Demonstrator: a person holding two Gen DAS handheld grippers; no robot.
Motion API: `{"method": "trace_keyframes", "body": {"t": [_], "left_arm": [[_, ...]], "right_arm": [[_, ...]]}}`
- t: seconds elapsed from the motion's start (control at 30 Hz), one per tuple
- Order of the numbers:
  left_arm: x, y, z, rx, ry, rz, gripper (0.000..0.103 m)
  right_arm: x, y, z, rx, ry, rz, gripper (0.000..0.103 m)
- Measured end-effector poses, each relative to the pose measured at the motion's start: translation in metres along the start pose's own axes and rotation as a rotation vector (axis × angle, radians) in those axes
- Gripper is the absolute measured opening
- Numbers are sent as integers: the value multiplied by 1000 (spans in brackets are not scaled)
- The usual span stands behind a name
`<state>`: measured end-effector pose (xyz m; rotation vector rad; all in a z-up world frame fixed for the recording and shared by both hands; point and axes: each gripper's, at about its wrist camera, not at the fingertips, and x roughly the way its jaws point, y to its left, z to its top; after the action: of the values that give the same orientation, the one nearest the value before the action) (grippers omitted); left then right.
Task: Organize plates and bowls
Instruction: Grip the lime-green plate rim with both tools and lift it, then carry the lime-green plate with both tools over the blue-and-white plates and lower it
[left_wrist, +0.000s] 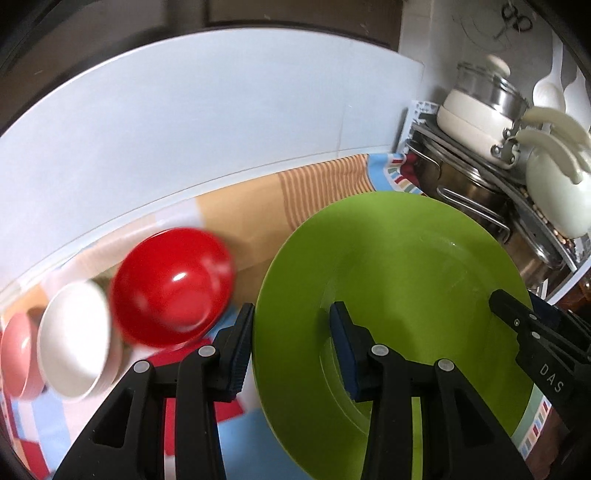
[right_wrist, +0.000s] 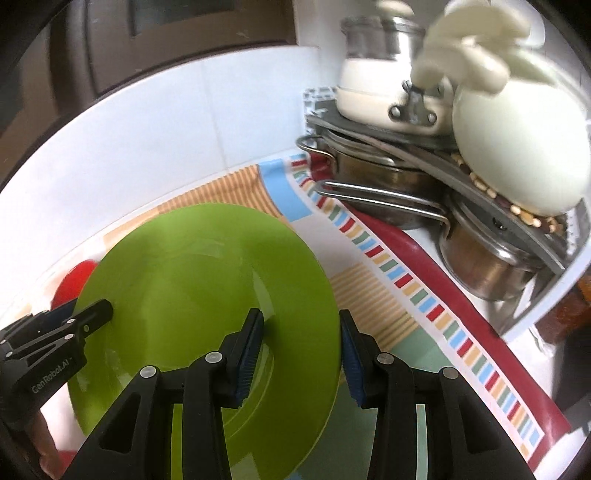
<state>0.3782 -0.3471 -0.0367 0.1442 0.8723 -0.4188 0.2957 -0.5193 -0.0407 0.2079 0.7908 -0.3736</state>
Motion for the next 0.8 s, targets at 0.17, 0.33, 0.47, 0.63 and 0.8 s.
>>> {"method": "trace_keyframes", "body": {"t": [0.17,0.33,0.47,0.63,0.8], "left_arm": [[-36,31,-22,-36,-31,44,39],[-66,57,-49,-72,-45,67,38],[-81,76,-72,-93,-48,78,37],[-100,106,-100,-142,-45,91,37],[-122,139,-125,-182,-48,127,37]], "right_arm": [[-32,26,-20,-28,-17,30,42],[-54,53,-39,-51,-21,51,42],[-66,74,-55,-86,-13,61,42],[-80,104,-73,-139,-8,73,42],[-98,139,-92,-198,-14,98,41]]}}
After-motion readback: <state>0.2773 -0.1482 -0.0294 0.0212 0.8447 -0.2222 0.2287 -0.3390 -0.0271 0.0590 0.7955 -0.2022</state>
